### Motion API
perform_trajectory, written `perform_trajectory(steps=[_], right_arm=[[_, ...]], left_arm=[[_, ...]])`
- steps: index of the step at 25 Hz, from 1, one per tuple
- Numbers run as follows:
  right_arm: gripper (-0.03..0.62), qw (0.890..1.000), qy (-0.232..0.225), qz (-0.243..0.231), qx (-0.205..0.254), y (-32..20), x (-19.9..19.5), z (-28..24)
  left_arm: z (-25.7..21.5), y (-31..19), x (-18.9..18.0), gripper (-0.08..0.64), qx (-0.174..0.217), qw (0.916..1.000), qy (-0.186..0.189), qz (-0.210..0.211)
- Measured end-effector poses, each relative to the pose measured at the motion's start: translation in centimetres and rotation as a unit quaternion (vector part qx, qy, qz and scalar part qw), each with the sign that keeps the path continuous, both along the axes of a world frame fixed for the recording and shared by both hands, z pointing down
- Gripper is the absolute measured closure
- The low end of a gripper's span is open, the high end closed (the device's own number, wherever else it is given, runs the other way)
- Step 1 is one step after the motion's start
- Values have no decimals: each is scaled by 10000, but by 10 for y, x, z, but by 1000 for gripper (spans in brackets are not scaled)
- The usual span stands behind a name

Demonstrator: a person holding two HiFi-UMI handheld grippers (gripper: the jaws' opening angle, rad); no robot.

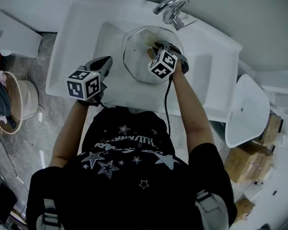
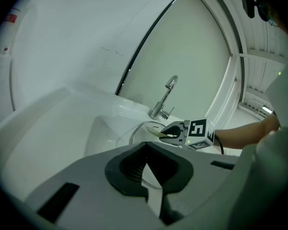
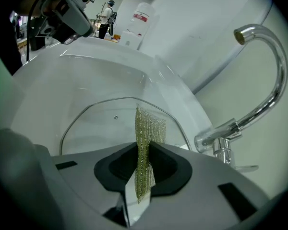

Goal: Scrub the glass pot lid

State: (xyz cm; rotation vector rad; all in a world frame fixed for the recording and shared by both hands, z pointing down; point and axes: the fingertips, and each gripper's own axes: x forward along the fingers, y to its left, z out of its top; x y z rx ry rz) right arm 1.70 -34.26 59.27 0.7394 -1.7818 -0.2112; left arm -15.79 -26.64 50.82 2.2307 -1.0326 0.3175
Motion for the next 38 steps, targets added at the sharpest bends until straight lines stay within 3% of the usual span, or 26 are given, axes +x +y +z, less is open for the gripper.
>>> perform_trajectory(steps=[13,21,38], right_arm=[[520,9909,-46,-720,-1138,65,-20,39],[518,9846,-93,-868,-1512,95,-23,51],[515,9508,-455,-1009,-2893,165,-33,63]], left_arm=[[1,6,8,552,-34,10000,1,64],[2,15,12,552,-62,9999,13,84],[3,26,15,552,-84,9999,61,96]])
